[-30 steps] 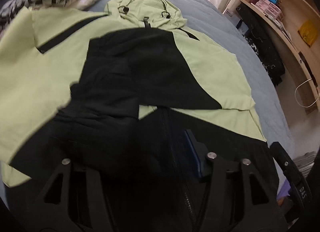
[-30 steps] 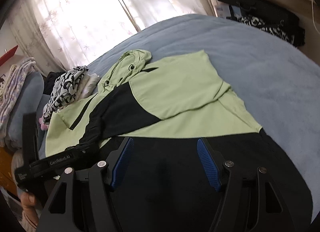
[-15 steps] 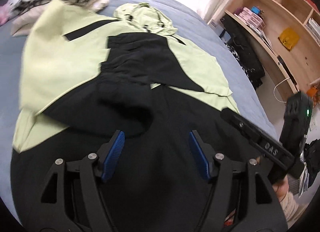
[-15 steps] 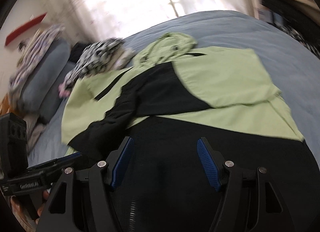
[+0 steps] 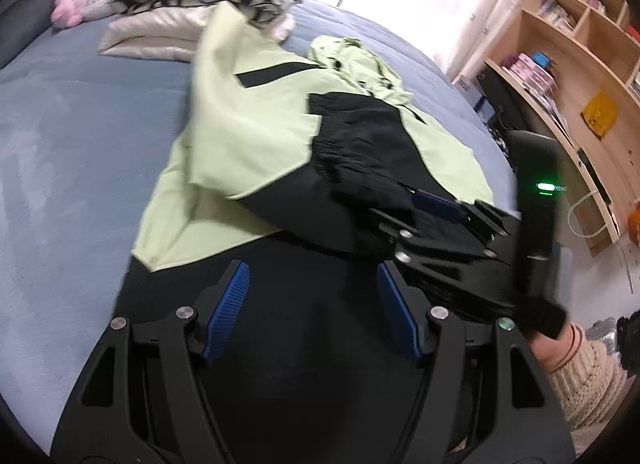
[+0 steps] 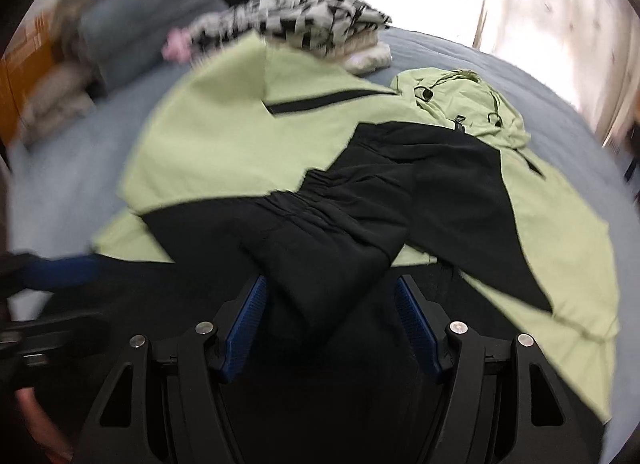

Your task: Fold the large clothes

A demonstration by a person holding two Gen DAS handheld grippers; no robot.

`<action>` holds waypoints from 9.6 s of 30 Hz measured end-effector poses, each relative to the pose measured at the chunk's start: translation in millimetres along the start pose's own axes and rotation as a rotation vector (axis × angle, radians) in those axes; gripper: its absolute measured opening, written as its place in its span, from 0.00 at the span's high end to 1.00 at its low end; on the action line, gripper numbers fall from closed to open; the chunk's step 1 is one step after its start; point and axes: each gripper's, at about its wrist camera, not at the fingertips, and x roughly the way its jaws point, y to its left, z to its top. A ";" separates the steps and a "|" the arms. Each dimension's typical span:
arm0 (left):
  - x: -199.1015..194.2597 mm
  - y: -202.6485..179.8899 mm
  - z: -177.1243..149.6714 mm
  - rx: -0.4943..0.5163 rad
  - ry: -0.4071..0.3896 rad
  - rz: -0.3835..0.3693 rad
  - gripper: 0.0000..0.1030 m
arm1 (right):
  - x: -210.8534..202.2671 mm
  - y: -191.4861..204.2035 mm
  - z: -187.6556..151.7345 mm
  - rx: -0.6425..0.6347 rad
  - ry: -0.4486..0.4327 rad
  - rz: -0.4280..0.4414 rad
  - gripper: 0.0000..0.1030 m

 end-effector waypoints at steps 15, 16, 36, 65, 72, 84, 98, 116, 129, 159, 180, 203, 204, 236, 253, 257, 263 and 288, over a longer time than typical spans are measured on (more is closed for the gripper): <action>2.3 22.8 -7.0 -0.028 -0.008 0.004 0.38 | -14.9 -195.5 -26.5 0.656 0.025 -0.053 0.46; 4.5 20.7 -6.0 -0.022 -0.005 0.008 0.38 | -7.5 -198.6 -39.3 0.658 0.060 -0.047 0.46; 133.0 102.9 202.3 -0.103 0.064 0.183 0.38 | 99.4 -307.9 27.8 0.744 0.002 0.085 0.39; 177.7 69.0 250.3 0.104 -0.166 0.360 0.83 | 136.4 -281.9 58.8 0.580 -0.031 -0.159 0.48; 119.6 34.0 233.7 0.224 -0.235 0.424 0.71 | 76.6 -267.5 47.6 0.540 -0.139 -0.097 0.48; 187.1 -41.3 171.0 0.066 -0.039 0.270 0.71 | 115.0 -135.4 102.8 0.412 -0.113 0.125 0.48; 200.8 -1.8 153.9 0.055 -0.067 0.449 0.73 | 104.2 -240.2 34.3 0.648 -0.073 0.019 0.65; 77.7 -23.9 116.1 0.026 -0.088 0.445 0.72 | -52.7 -210.1 -21.8 0.653 -0.166 -0.023 0.48; 2.6 -44.5 60.3 0.053 -0.134 0.470 0.72 | -150.9 -191.2 -93.8 0.658 -0.207 -0.036 0.48; -84.0 36.5 -107.5 0.054 0.040 0.260 0.50 | -239.1 -202.1 -327.6 0.553 -0.066 -0.105 0.29; -65.2 43.8 -115.6 0.066 0.074 0.000 0.28 | -237.4 -219.8 -391.9 0.614 -0.171 0.292 0.36; -42.7 31.7 -120.4 0.088 0.026 -0.011 0.10 | -195.0 -191.0 -365.2 0.542 -0.140 0.168 0.04; -43.1 31.3 -121.3 0.088 0.021 -0.005 0.11 | -196.2 -191.0 -365.9 0.542 -0.140 0.167 0.05; -99.2 -2.6 -97.9 -0.046 -0.081 -0.012 1.00 | -274.4 -199.5 -326.7 0.615 -0.268 0.170 0.96; -159.6 12.8 -103.9 -0.238 -0.054 -0.135 1.00 | -307.6 -223.9 -314.8 0.752 -0.218 0.228 0.96; -143.4 28.8 -70.8 -0.350 -0.110 -0.200 1.00 | -292.1 -255.3 -302.1 0.916 -0.213 0.232 0.96; -88.4 51.0 8.6 -0.500 -0.120 -0.231 1.00 | -244.3 -313.5 -235.3 1.058 -0.214 0.219 0.96; 87.9 69.8 173.3 -0.192 -0.002 -0.092 0.39 | 6.2 -428.0 -89.0 1.059 -0.016 0.463 0.23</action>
